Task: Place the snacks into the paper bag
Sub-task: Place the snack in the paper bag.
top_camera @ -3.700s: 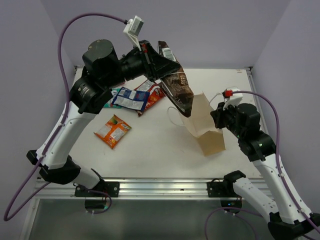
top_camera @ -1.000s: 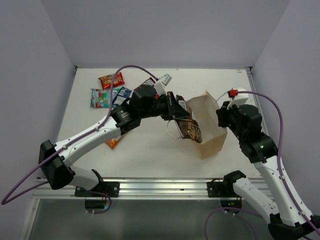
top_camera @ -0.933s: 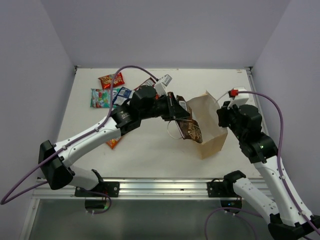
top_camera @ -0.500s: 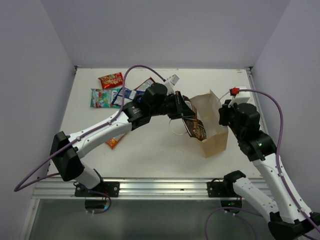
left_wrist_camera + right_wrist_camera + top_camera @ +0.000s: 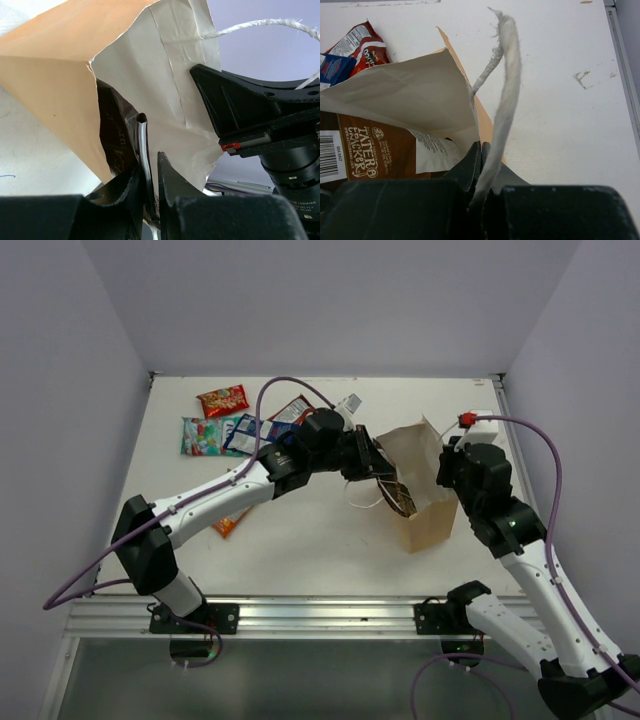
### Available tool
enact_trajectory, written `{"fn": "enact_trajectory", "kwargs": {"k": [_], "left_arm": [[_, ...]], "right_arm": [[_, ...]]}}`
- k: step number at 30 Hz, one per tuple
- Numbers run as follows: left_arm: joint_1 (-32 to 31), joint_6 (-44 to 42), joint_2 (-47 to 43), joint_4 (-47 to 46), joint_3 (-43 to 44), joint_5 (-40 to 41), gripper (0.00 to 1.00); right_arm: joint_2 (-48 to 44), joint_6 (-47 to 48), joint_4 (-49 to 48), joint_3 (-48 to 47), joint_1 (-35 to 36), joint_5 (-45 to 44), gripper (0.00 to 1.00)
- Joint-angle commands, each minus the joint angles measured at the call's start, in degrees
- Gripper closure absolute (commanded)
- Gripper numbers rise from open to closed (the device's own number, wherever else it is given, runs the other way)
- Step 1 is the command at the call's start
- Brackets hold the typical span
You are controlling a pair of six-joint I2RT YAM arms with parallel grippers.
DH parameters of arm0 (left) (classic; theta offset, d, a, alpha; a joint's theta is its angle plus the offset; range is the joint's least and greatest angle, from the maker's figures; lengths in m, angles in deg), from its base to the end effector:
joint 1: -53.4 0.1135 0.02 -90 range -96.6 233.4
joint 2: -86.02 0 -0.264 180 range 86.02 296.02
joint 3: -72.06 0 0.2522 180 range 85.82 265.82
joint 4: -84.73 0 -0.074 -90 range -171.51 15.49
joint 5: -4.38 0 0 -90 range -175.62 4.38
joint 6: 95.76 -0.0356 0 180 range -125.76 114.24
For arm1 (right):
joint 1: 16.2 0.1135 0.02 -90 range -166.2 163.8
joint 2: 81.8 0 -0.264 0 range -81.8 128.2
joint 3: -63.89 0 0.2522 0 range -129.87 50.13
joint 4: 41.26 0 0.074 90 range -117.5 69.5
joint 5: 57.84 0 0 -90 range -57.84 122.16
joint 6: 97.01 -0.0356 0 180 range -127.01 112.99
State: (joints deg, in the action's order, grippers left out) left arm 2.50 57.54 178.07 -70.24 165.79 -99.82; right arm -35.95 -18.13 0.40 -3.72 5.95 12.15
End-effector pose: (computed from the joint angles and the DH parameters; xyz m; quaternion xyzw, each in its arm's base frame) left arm 0.2336 -0.3013 0.3417 -0.0220 0.8316 -0.5138 0.2094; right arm 0.1633 0.0533 0.3598 0.0218 0.8121 0.0256 0.5826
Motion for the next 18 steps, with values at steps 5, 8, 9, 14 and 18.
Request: {"fn": "enact_trajectory", "kwargs": {"k": [5,8,9,14,18], "left_arm": [[-0.87,-0.73,0.77,-0.99,1.60,1.01,0.81],[-0.87,-2.40,-1.78,1.21,-0.42,3.73,0.79],[-0.87,-2.84,-3.44,2.26,-0.94,4.52,0.78],[-0.79,-4.95,-8.37,3.41,-4.99,7.16,0.70],[-0.79,-7.58,-11.62,5.42,-5.34,9.09,0.61]], "right_arm": [[-0.05,0.65,-3.03,-0.03,1.05,-4.42,1.00],[-1.11,1.01,-2.59,-0.47,1.31,-4.86,1.00],[-1.28,1.09,-2.33,-0.56,1.31,-4.95,1.00],[-1.81,1.36,-1.18,-1.44,1.40,-3.72,1.00],[-2.25,2.23,-0.65,-1.88,1.93,-3.37,1.00]]}}
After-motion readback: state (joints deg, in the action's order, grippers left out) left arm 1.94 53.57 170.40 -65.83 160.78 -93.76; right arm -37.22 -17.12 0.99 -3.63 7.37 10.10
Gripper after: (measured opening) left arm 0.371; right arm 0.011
